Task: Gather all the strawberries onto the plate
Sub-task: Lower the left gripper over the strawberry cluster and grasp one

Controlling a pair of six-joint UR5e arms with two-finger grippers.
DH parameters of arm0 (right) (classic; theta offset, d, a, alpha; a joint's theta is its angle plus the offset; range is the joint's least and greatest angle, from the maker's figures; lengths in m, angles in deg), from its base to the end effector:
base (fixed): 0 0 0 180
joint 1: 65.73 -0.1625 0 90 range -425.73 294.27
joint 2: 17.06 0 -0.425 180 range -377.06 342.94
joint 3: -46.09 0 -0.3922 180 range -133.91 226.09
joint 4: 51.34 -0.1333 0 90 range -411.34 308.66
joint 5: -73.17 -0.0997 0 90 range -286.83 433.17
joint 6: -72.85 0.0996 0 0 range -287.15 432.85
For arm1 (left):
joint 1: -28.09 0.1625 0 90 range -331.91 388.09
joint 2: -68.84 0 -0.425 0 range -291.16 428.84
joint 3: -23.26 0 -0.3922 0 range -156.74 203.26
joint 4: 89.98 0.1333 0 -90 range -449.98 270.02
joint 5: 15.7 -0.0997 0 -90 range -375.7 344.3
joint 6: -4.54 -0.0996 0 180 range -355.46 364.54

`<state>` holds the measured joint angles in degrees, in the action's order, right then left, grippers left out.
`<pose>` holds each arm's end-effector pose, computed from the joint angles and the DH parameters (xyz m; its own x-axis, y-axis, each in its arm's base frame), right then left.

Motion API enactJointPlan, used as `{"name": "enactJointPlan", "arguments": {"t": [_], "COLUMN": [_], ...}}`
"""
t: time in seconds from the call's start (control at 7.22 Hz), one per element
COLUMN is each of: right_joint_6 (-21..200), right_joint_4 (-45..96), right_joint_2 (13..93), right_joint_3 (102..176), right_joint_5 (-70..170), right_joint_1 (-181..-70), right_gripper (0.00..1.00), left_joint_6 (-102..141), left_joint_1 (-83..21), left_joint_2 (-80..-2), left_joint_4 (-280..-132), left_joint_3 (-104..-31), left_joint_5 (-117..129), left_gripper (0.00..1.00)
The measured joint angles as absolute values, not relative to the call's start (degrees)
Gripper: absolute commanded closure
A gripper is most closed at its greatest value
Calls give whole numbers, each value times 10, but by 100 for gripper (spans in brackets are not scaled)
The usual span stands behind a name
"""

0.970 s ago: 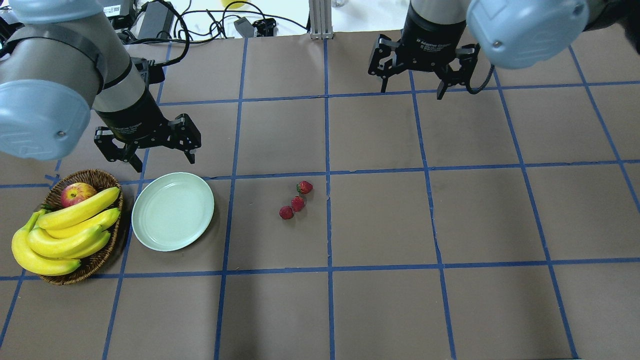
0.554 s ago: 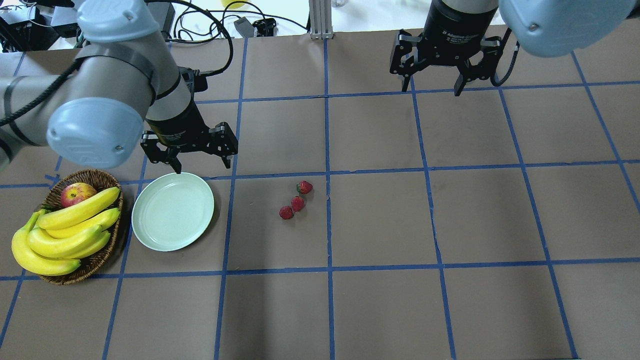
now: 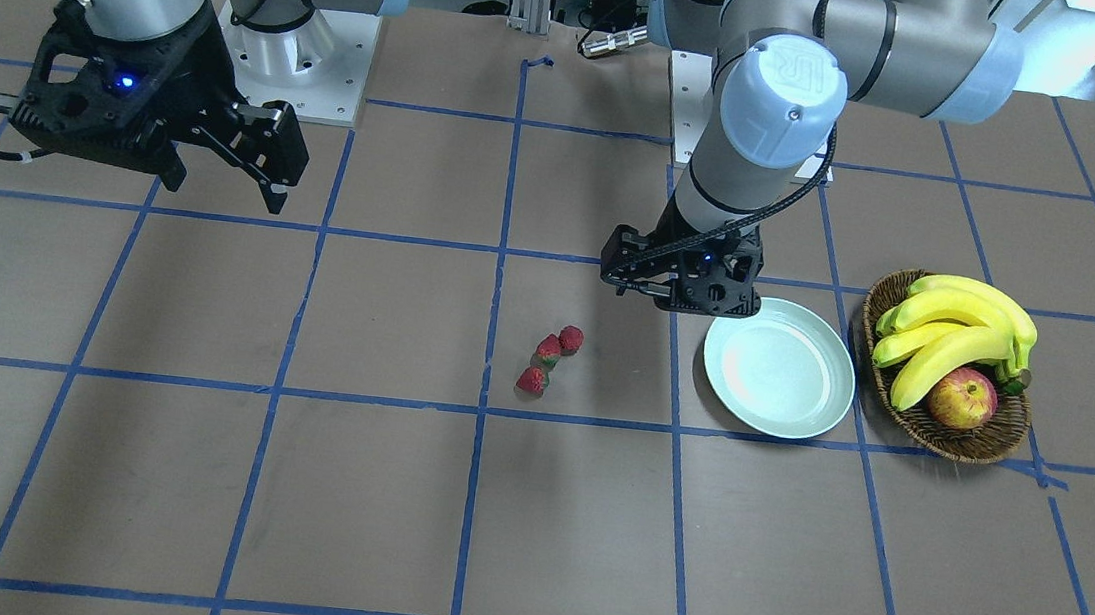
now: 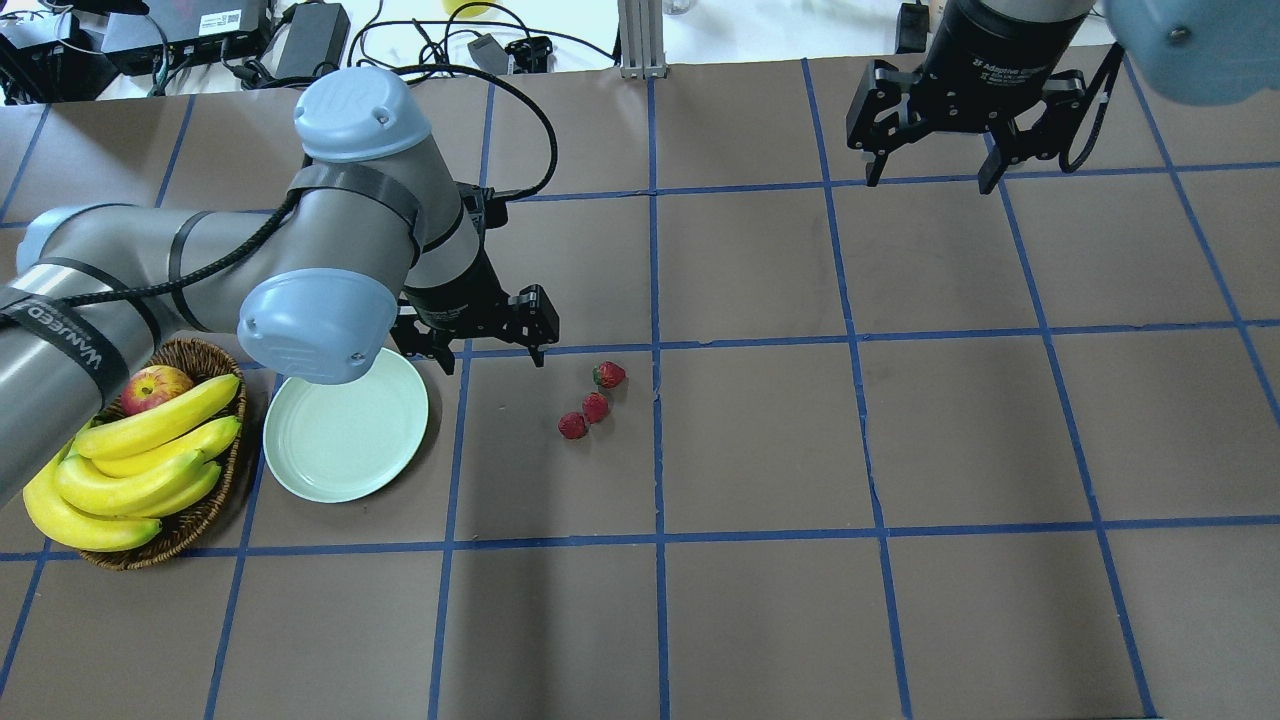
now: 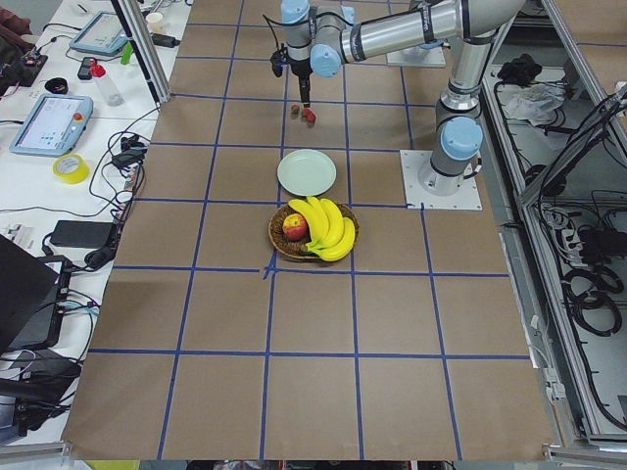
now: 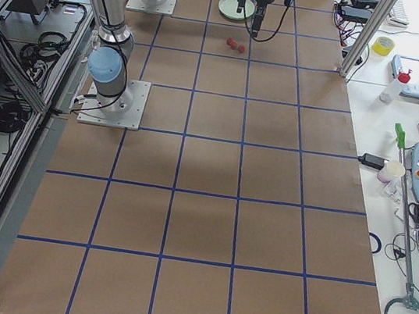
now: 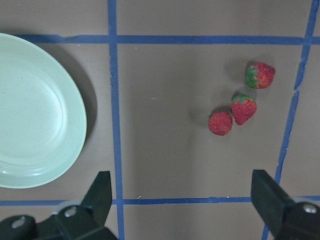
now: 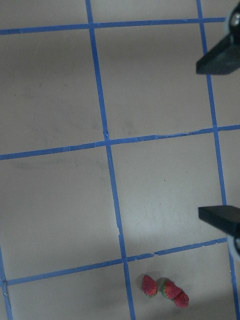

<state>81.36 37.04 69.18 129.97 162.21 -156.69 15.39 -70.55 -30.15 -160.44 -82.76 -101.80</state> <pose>0.1437 -0.5184 0.5044 -0.9912 0.1312 -0.0185 0.1314 0.9913 -0.0103 -0.2153 -0.4848 0.3080 -0.9978 -0.0444 0.0486 -0.0390 0.9936 0.1064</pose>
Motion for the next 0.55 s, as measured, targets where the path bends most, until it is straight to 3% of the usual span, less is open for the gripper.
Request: {"name": "enactJointPlan", "arguments": {"t": [0.55], "right_joint_6": [815], "right_joint_4": [378], "right_joint_2": [718], "right_joint_3": [1313], "right_joint_5": [1623], "right_joint_1": [-1566], "right_gripper": [0], "left_joint_6": [59], "left_joint_1": [-737], "left_joint_2": [-369], "left_joint_4": [-1471], "left_joint_3": [-831], "left_joint_5": [-1014], "left_gripper": [0]}}
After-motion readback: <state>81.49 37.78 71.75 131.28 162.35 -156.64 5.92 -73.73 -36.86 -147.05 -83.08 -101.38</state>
